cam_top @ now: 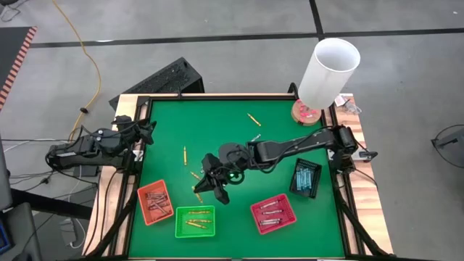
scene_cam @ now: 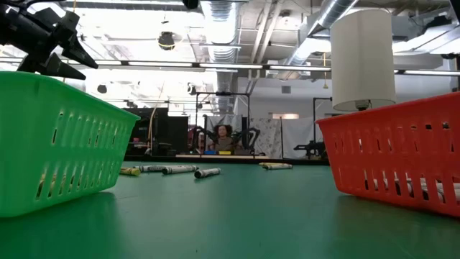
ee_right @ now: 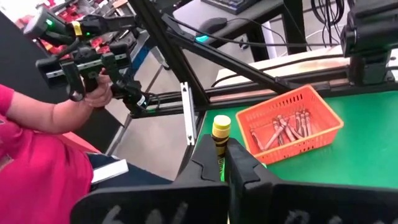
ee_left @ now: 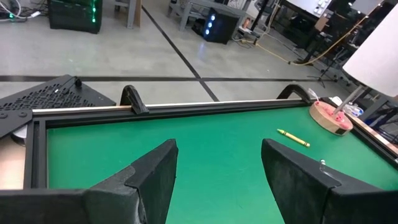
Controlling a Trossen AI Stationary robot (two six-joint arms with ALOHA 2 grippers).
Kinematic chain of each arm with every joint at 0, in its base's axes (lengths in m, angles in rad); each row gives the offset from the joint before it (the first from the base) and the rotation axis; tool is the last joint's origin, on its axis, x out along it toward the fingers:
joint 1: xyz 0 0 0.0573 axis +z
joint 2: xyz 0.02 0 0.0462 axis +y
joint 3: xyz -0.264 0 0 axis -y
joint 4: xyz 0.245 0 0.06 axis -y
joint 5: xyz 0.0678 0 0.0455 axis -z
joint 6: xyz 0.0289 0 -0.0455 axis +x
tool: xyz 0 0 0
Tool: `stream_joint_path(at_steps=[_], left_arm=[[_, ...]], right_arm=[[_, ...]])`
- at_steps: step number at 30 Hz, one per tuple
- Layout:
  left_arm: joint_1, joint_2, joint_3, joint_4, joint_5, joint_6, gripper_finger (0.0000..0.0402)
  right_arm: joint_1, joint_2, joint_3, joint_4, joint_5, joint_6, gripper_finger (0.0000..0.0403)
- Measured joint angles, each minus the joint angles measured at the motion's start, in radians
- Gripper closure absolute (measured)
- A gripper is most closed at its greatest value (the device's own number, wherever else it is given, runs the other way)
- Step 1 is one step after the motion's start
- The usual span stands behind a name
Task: Sort crayons
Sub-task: Put the yellow crayon into the green bin
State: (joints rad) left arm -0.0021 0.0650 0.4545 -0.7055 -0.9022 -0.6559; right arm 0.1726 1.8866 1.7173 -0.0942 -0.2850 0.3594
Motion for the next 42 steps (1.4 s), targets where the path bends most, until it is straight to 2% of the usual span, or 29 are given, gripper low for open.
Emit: stream_joint_path(at_steps=[9, 13, 15, 19, 21, 29, 42], left_arm=[[0.000, 0.000, 0.000, 0.000, -0.012, 0.000, 0.0178], [0.000, 0.000, 0.000, 0.000, -0.021, -0.001, 0.0178], [0.000, 0.000, 0.000, 0.000, -0.022, -0.003, 0.0178], [0.000, 0.000, 0.001, -0.001, -0.020, -0.003, 0.0178], [0.000, 0.000, 0.001, -0.004, -0.019, -0.003, 0.0178], [0.000, 0.000, 0.001, -0.005, -0.021, -0.003, 0.0178], [0.001, 0.000, 0.001, -0.006, -0.022, -0.003, 0.0178]], right_arm=[[0.011, 0.028, 0.029, 0.022, 0.002, 0.002, 0.0403], [0.020, 0.141, 0.194, -0.069, -0.065, -0.028, 0.0403], [0.023, 0.187, 0.290, -0.197, -0.091, -0.059, 0.0403], [0.023, 0.257, 0.449, -0.429, -0.088, -0.096, 0.0403], [0.022, 0.285, 0.490, -0.452, -0.084, -0.099, 0.0403], [0.019, 0.379, 0.513, -0.465, -0.120, -0.114, 0.0403], [-0.036, 0.466, 0.510, -0.392, -0.398, -0.098, 0.0403]])
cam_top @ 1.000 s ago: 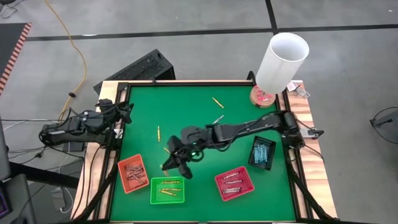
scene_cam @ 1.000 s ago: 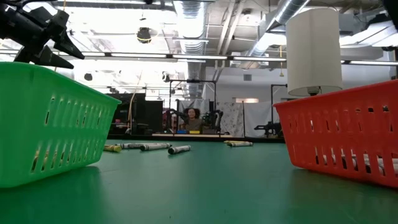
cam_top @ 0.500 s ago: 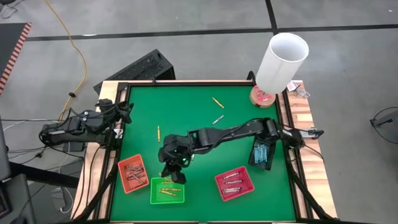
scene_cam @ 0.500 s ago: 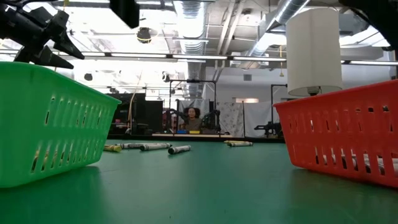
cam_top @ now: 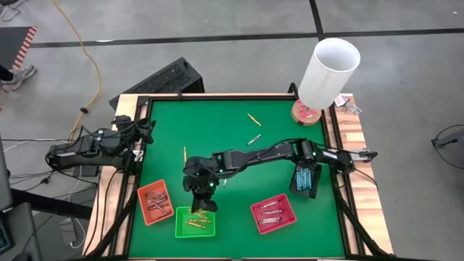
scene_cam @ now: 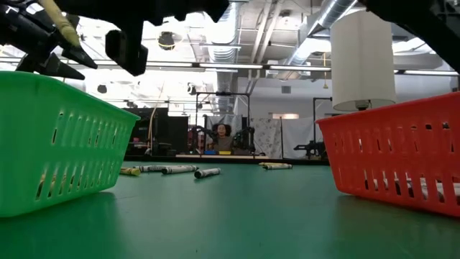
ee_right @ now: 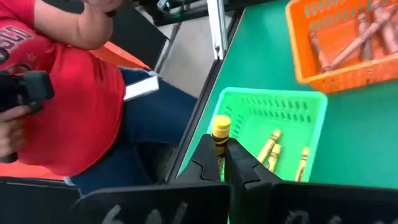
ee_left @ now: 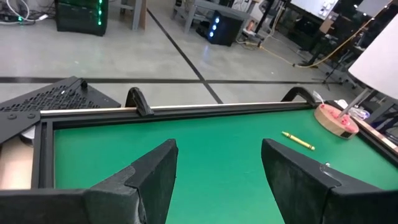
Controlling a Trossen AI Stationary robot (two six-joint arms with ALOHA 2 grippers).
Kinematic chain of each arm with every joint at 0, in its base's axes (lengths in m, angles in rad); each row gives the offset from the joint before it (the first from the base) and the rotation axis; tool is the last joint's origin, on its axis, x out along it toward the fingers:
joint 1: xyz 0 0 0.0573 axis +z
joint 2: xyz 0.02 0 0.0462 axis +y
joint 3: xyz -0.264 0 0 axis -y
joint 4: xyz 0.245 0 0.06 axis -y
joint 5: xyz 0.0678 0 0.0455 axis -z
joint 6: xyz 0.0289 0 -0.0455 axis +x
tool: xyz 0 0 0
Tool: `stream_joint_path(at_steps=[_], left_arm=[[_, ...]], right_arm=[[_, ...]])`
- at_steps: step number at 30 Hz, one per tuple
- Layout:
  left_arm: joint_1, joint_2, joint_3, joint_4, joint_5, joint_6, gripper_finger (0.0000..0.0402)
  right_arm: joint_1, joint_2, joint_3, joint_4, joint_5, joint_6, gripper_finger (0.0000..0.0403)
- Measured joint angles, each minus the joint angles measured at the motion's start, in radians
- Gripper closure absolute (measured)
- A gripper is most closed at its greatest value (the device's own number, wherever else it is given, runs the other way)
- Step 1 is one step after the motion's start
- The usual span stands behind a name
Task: Sort crayons
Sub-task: Put the yellow crayon into the green bin
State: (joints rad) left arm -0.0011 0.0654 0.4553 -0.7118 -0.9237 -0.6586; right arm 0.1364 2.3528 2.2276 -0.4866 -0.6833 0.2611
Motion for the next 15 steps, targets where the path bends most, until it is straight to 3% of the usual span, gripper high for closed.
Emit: stream_joint_path(at_steps=[4, 15], left_arm=[[0.000, 0.000, 0.000, 0.000, 0.000, -0.001, 0.0178], [0.000, 0.000, 0.000, -0.006, 0.003, -0.019, 0.0178]], right_arm=[[-0.026, 0.009, 0.002, 0.025, -0.050, 0.002, 0.0403], [-0.017, 0.093, 0.003, 0.089, -0.055, 0.029, 0.0403]])
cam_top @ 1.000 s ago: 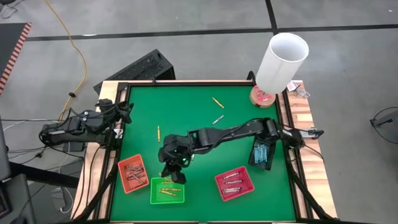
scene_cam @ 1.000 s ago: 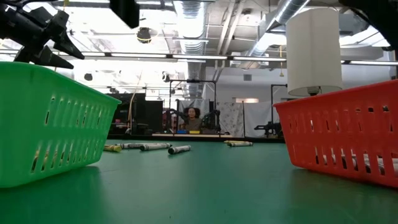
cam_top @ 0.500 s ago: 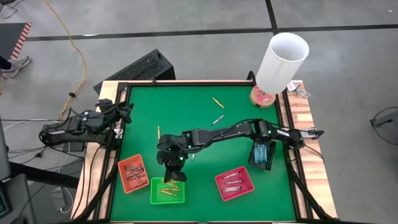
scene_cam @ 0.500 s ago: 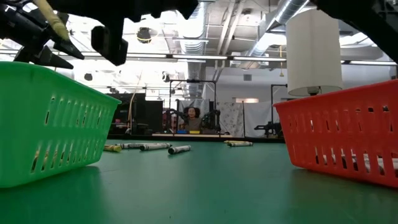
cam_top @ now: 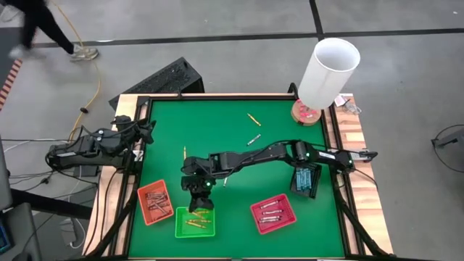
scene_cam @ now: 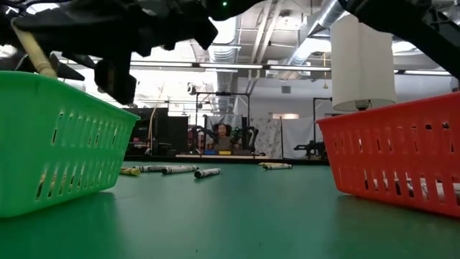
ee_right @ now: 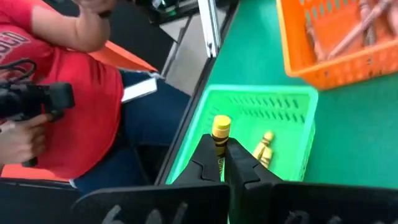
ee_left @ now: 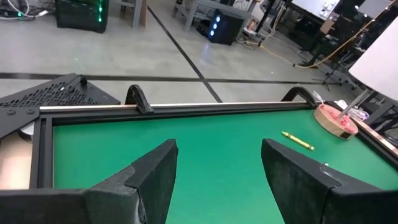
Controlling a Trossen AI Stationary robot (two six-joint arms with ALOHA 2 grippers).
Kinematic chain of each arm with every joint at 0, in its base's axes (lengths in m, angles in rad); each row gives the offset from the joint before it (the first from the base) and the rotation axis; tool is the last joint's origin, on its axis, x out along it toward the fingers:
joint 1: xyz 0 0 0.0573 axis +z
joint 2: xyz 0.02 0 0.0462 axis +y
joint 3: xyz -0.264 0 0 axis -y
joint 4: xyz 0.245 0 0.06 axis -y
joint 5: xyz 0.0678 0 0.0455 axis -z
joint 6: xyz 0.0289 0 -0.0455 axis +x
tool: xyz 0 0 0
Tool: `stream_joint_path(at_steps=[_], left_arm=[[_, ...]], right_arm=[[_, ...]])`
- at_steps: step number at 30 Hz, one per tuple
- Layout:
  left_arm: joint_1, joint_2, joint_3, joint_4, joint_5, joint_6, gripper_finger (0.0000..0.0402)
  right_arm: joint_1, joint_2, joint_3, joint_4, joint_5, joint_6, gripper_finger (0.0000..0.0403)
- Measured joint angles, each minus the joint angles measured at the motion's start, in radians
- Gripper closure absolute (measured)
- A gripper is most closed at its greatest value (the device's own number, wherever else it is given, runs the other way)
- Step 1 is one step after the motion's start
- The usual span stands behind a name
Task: Sort crayons
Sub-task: Put the yellow crayon into the green bin
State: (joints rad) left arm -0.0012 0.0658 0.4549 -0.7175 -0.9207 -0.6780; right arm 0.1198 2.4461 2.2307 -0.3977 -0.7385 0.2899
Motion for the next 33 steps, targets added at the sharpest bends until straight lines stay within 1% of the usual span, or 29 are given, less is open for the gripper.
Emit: stream_joint_path(at_steps=[7, 10, 15, 19, 33], left_arm=[[0.000, 0.000, 0.000, -0.001, -0.001, 0.000, 0.0178], [0.000, 0.000, 0.000, -0.002, -0.001, 0.000, 0.0178], [0.000, 0.000, 0.000, -0.004, -0.001, 0.000, 0.0178], [0.000, 0.000, 0.000, -0.004, -0.001, 0.000, 0.0178], [0.000, 0.000, 0.000, -0.004, -0.002, 0.000, 0.0178]], right_arm=[[0.009, 0.032, -0.002, -0.018, 0.016, -0.008, 0.0403], [0.012, 0.031, -0.002, -0.040, 0.076, -0.042, 0.0403], [0.014, 0.031, -0.002, -0.049, 0.093, -0.059, 0.0403], [0.022, 0.031, -0.002, -0.078, 0.150, -0.092, 0.0403], [0.024, 0.030, -0.002, -0.075, 0.161, -0.105, 0.0369]])
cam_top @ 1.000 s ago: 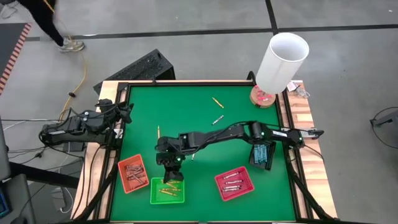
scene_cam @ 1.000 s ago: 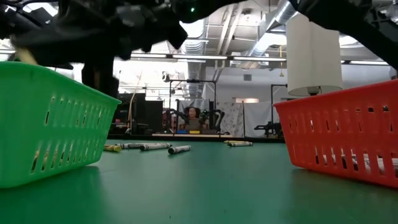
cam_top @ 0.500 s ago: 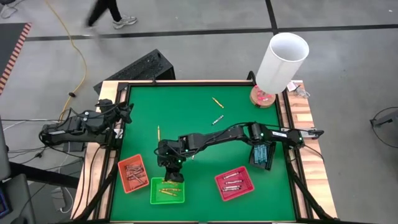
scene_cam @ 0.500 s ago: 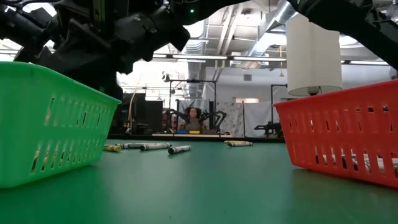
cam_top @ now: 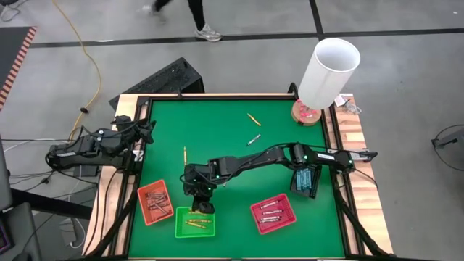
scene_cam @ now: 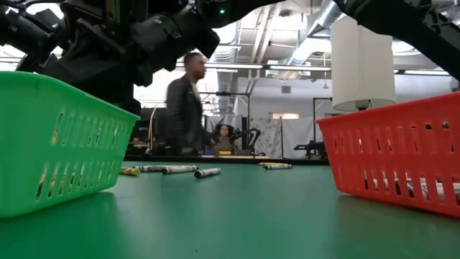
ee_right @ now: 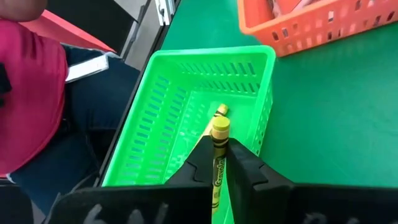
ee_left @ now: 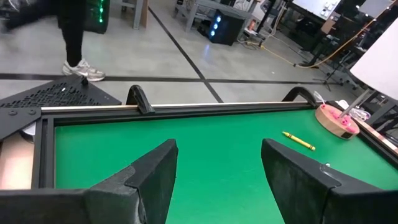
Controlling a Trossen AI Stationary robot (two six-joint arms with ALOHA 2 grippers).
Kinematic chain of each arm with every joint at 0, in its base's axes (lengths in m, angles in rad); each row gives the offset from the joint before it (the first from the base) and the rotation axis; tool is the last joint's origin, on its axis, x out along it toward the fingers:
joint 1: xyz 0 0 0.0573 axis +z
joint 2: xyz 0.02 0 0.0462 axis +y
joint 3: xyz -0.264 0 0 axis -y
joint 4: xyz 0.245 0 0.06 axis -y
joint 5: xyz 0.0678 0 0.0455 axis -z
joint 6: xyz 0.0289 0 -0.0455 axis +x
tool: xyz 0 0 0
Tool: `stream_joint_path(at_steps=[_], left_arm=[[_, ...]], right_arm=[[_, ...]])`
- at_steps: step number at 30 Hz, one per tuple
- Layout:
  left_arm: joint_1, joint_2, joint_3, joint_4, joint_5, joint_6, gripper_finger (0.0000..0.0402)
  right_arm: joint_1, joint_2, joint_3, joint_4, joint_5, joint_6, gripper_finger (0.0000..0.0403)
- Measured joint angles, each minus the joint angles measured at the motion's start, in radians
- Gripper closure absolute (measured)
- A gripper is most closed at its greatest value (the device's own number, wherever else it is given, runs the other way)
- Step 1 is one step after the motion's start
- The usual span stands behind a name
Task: Sort crayons
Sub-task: Put the yellow crayon into the green bin
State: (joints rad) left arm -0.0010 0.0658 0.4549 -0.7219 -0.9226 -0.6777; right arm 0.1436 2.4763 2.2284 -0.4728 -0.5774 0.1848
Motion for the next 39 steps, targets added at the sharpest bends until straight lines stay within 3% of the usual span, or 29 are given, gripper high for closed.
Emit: stream_joint_path(at_steps=[18, 30, 39], left_arm=[[0.000, 0.000, 0.000, 0.000, 0.000, 0.000, 0.0178], [0.000, 0.000, 0.000, 0.000, 0.002, 0.000, 0.0178], [0.000, 0.000, 0.000, 0.000, 0.005, 0.000, 0.0178]], right_arm=[[0.003, 0.000, 0.000, 0.002, -0.003, -0.011, 0.0365], [0.006, 0.000, 0.000, 0.003, -0.003, -0.011, 0.0298], [-0.029, -0.052, 0.036, -0.033, -0.028, -0.066, 0.0295]])
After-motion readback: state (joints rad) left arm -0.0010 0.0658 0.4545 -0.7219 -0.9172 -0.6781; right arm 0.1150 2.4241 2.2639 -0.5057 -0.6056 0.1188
